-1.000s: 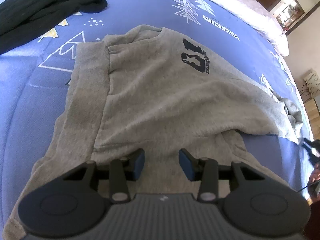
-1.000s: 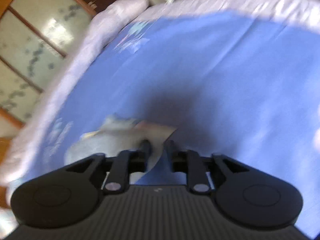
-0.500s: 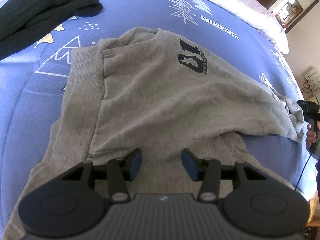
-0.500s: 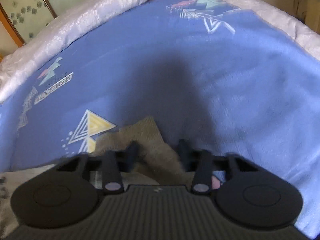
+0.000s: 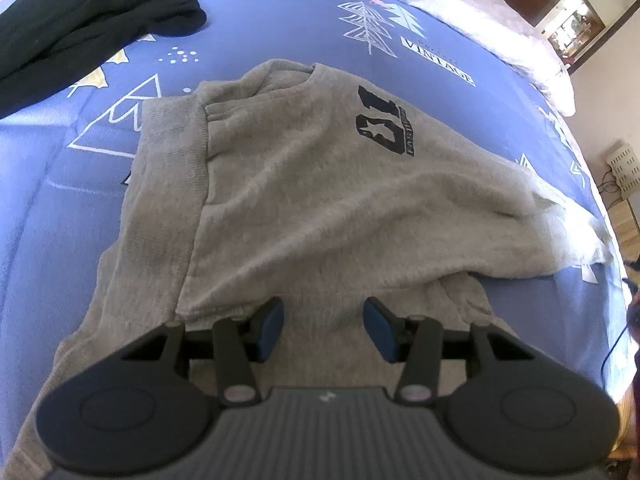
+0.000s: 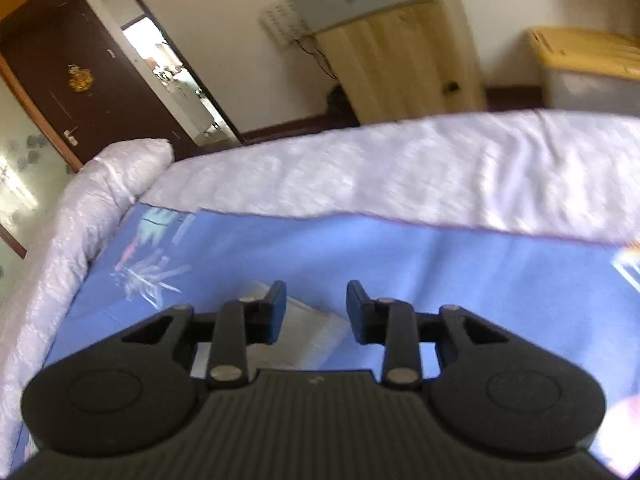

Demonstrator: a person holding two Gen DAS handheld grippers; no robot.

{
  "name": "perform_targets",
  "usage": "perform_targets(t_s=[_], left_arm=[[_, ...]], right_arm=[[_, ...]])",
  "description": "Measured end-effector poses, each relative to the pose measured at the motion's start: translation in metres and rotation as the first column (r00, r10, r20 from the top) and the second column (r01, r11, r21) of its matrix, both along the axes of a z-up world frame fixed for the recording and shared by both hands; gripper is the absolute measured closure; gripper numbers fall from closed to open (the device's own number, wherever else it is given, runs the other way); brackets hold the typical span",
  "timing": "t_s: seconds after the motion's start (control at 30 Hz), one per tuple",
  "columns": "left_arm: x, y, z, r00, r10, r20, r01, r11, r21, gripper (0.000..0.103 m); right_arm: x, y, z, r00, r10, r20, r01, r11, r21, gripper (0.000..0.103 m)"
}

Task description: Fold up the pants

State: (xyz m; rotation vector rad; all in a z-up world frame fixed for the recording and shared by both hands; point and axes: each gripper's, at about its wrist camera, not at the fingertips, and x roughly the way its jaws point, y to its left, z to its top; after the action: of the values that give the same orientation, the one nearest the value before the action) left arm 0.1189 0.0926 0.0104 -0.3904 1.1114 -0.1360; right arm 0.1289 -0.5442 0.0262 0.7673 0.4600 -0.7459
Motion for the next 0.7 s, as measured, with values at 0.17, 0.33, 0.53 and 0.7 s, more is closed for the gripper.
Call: perform_targets(t_s=[0.17, 0.33, 0.53, 0.7], left_arm=[[-0.005, 0.03, 0.028, 0.994, 0.078, 0.082, -0.077, 0.997, -0.012, 0.056], [0.011, 0.08, 0.049, 0.969, 0.201, 0.141, -0.205, 0.979, 0.012, 0.045], [0.081, 0.107, 0.018, 0.973, 0.2, 0.113, -0.197, 0.98, -0.035, 0.013], [0.112, 0.083, -0.011, 0.981, 0.169, 0.09, -0.175, 0.983, 0.058, 0.04]], right_arm=[[-0.01, 0.013, -0.019, 0.995, 0.092, 0.029, -0.094, 0.993, 0.077, 0.066], [-0.01, 0.037, -0.015, 0.97, 0.228, 0.082, -0.237, 0.963, 0.128, 0.06], [0.017, 0.04, -0.024, 0.964, 0.256, 0.072, -0.265, 0.948, 0.177, 0.046], [0.034, 0.033, -0.032, 0.966, 0.247, 0.08, -0.259, 0.943, 0.209, 0.047]])
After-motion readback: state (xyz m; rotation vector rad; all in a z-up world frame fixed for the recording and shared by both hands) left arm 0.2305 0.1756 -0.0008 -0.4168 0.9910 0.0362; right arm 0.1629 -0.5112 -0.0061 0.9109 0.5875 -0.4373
